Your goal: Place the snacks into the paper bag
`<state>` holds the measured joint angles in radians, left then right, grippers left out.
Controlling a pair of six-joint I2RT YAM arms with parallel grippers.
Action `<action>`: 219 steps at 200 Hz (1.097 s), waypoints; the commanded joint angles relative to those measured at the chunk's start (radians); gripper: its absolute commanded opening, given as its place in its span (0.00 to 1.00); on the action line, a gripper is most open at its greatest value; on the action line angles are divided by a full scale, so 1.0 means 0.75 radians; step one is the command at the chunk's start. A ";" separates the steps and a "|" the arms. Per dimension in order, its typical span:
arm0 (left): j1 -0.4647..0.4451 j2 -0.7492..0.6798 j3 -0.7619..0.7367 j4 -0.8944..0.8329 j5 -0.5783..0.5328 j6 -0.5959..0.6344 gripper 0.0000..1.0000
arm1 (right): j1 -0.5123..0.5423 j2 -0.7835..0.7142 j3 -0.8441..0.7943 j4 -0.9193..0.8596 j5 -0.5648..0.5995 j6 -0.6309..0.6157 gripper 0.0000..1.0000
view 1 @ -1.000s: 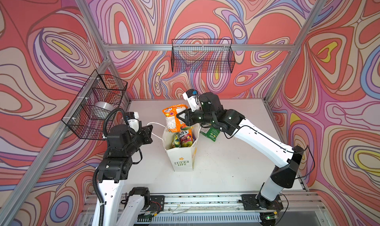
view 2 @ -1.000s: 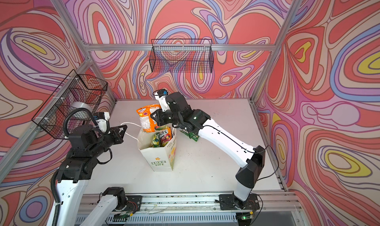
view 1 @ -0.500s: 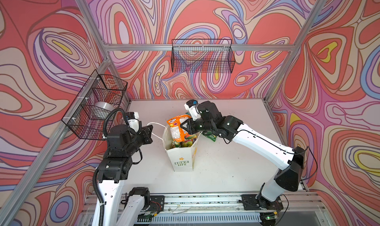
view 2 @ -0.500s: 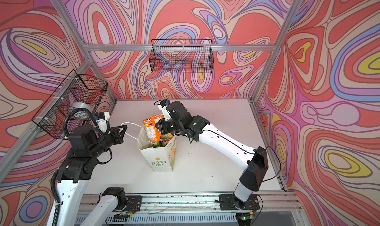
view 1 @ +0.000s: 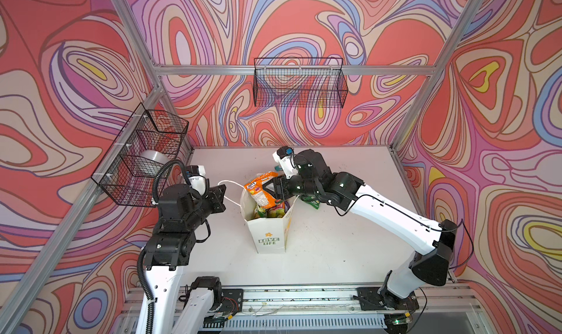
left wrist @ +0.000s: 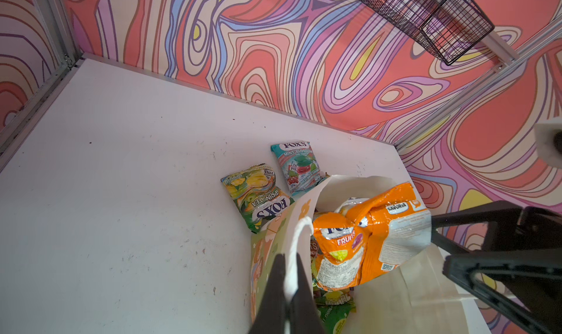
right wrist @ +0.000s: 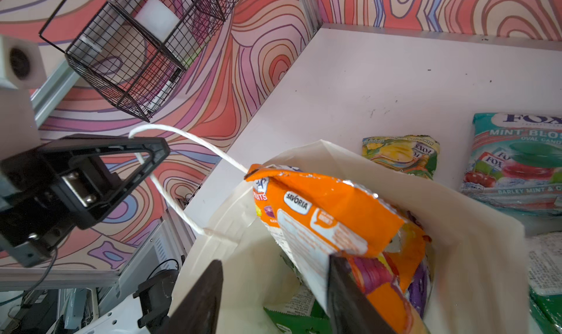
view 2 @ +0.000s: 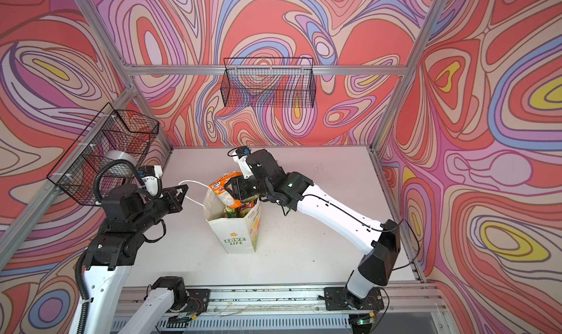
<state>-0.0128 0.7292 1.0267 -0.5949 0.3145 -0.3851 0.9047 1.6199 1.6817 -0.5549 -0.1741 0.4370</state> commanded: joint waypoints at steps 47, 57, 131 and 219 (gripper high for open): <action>-0.004 -0.007 0.003 0.028 -0.003 0.019 0.00 | 0.027 -0.116 0.150 -0.017 0.210 -0.076 0.61; -0.003 -0.010 0.000 0.028 -0.010 0.018 0.00 | 0.027 -0.133 0.179 -0.043 0.271 -0.086 0.64; -0.003 -0.003 0.000 0.030 -0.003 0.016 0.00 | 0.027 -0.146 0.395 -0.596 0.929 0.122 0.98; -0.005 0.015 -0.003 0.036 0.011 0.005 0.00 | 0.027 -0.213 0.026 -0.453 0.600 0.423 0.55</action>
<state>-0.0135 0.7345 1.0267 -0.5938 0.3229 -0.3859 0.9199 1.4940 1.7157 -0.9512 0.3595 0.6846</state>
